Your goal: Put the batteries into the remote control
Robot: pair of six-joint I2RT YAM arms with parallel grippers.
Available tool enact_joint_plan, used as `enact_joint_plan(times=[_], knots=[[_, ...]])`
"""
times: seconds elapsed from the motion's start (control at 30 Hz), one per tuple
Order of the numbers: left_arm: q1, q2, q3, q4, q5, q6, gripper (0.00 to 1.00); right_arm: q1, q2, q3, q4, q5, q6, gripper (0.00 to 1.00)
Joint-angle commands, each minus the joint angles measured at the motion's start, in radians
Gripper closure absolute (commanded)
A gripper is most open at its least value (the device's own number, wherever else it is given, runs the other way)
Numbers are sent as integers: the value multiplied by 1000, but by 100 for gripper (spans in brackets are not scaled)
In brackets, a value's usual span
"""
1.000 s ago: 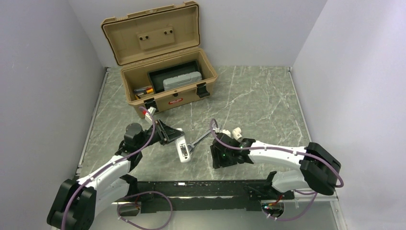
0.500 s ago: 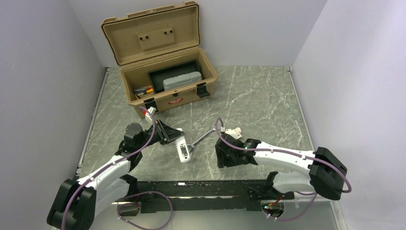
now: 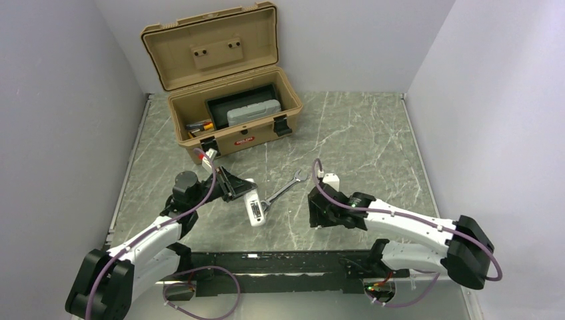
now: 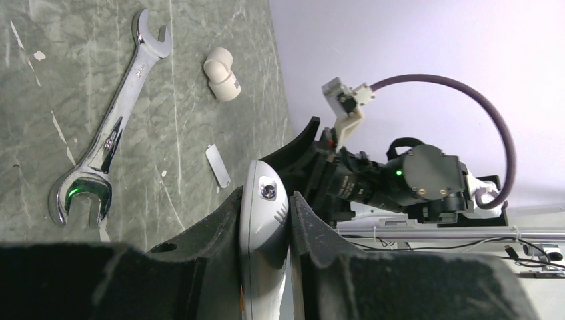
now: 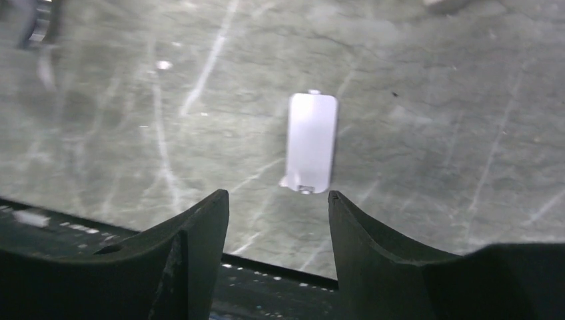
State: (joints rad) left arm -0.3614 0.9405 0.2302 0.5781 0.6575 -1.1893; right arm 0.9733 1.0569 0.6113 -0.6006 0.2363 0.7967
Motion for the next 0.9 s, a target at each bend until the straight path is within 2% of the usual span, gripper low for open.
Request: enact_joint_plan(times=[0.0,0.13,0.33,0.63,0.87], knots=[[4,1,6,54,15,11,100,-2,74,26,-90,57,34,40],[4,5,7,64,17,6,100,-2,118,13,-73,55,42,36],[4,2,13,46,15,16,100,-11,147,-1,-3,42,26,36],[4,-2,13,45,15,15,100,-31,233,-13,57,33,5,44],[5,8,12,57,13,10,100,-33,239,-29,56,19,3,52]])
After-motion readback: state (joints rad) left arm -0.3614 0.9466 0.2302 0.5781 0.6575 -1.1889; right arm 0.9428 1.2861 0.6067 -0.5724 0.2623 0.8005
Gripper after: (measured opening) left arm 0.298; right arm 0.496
